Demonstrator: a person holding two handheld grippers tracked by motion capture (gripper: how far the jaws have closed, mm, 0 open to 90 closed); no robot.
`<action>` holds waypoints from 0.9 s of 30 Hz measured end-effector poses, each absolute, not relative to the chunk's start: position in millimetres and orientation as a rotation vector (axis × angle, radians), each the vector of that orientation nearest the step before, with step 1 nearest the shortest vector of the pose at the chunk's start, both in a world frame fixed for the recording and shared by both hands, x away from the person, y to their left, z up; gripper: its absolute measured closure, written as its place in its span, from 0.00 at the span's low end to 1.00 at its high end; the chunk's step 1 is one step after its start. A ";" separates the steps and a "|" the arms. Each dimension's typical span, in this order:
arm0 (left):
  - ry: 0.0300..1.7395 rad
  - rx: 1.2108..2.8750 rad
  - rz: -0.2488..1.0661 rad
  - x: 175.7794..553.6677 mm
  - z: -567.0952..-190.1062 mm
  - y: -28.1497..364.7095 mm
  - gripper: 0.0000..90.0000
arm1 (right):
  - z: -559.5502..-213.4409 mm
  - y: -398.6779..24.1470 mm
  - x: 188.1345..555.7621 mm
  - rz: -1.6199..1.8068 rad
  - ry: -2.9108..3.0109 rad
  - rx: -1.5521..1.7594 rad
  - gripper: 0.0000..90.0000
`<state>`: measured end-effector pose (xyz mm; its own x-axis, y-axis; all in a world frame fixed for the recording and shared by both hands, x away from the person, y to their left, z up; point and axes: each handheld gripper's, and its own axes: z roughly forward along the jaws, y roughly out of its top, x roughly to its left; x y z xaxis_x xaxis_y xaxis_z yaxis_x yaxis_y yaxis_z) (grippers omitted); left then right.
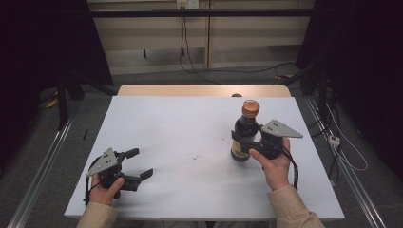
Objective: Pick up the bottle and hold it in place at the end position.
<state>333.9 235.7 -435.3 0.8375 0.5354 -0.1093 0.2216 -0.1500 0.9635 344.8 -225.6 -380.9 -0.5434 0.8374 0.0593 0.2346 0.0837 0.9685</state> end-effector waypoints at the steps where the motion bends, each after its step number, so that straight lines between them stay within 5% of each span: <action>1: 0.587 1.731 0.303 333.9 -435.3 235.7 0.05 | -380.9 -225.6 344.8 1.485 1.839 1.055 0.31; 27: 0.606 1.694 0.288 333.7 -438.7 240.3 0.05 | -376.1 -172.7 393.1 1.499 1.898 1.027 0.30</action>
